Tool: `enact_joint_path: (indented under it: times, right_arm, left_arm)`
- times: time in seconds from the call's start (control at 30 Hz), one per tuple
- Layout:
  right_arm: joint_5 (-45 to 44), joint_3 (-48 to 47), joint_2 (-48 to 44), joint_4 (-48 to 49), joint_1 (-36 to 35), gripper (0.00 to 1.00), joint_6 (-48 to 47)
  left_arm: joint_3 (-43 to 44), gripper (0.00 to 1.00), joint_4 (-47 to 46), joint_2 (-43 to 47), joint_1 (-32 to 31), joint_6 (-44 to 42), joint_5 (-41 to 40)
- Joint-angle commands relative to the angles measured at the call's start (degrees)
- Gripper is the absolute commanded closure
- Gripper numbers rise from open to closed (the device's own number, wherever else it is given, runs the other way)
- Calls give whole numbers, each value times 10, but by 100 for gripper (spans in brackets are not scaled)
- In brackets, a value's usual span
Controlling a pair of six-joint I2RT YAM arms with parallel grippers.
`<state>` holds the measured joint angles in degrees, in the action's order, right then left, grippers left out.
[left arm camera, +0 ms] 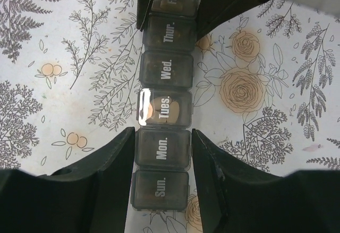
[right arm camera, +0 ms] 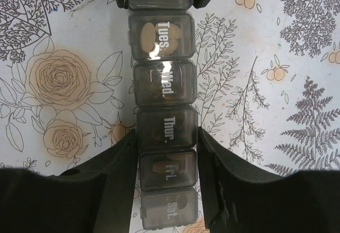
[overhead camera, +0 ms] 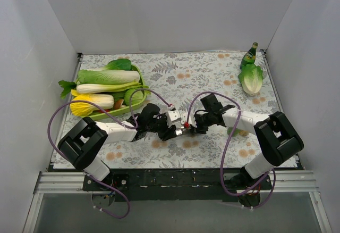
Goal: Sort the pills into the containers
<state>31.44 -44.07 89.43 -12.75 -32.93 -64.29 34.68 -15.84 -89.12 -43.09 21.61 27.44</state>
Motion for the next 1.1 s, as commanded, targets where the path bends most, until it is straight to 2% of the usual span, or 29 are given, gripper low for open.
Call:
enact_joint_path:
  times: [0.0, 0.3, 0.37, 0.4, 0.47, 0.5, 0.53, 0.67, 0.73, 0.83, 0.97, 1.07]
  right_arm:
    - [-35, 21, -6, 37, -6, 64, 0]
    - [-35, 24, -7, 40, -8, 64, 0]
    - [-33, 23, -7, 37, -9, 63, -2]
    - [-31, 23, -8, 36, -10, 63, -2]
    - [-30, 22, -9, 34, -12, 63, -3]
    - [-30, 22, -8, 33, -12, 63, -3]
    - [-29, 21, -7, 32, -13, 63, -3]
    - [-28, 19, -6, 27, -16, 63, -3]
    - [-28, 19, -6, 26, -17, 63, -2]
    - [-28, 18, -3, 24, -18, 63, 0]
    - [-27, 15, -2, 21, -18, 62, 2]
    - [-25, 14, -1, 21, -18, 62, 6]
  left_arm:
    - [17, 100, 60, 6, 12, 31, 49]
    - [56, 98, 104, -14, 67, 88, 130]
    - [63, 90, 107, -19, 75, 106, 139]
    - [69, 81, 108, -20, 81, 114, 139]
    - [76, 74, 111, -22, 86, 135, 140]
    - [78, 61, 110, -22, 92, 146, 137]
    - [81, 55, 106, -22, 95, 164, 136]
    - [81, 36, 78, -6, 111, 213, 107]
    - [71, 30, 43, 18, 114, 229, 88]
    - [65, 27, 18, 54, 116, 252, 69]
    - [17, 22, 2, 108, 116, 201, 75]
    - [-21, 25, 8, 162, 114, 137, 85]
